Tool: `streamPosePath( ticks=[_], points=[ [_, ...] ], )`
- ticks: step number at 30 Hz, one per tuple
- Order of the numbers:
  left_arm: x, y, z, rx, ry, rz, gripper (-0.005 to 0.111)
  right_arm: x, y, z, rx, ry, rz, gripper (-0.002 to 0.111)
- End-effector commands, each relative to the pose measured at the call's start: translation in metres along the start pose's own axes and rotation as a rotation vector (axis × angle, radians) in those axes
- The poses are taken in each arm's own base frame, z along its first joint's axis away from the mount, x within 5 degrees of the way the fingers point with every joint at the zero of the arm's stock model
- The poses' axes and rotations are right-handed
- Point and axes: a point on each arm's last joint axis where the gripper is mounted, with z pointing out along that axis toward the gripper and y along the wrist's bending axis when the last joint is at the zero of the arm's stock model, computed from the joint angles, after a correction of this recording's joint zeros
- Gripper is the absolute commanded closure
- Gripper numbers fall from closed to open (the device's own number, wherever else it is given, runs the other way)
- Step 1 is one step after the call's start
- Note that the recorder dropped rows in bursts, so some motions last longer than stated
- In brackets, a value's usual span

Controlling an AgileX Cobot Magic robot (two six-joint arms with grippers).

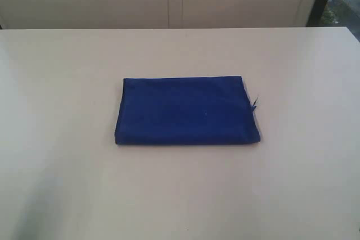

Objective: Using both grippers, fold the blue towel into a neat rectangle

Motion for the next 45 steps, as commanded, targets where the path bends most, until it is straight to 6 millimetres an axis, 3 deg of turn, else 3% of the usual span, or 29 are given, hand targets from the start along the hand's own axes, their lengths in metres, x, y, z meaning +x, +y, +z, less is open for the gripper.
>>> streamPosePath(
  ticks=[1,45],
  points=[
    [0.000,0.000,0.000,-0.002,-0.019,-0.011,0.107,0.000,0.000,0.000,0.004,-0.012,-0.004,0.108],
    [0.008,-0.001,0.000,0.013,0.073,-0.011,0.107,0.000,0.000,0.000,0.004,-0.012,0.006,0.108]
  ],
)
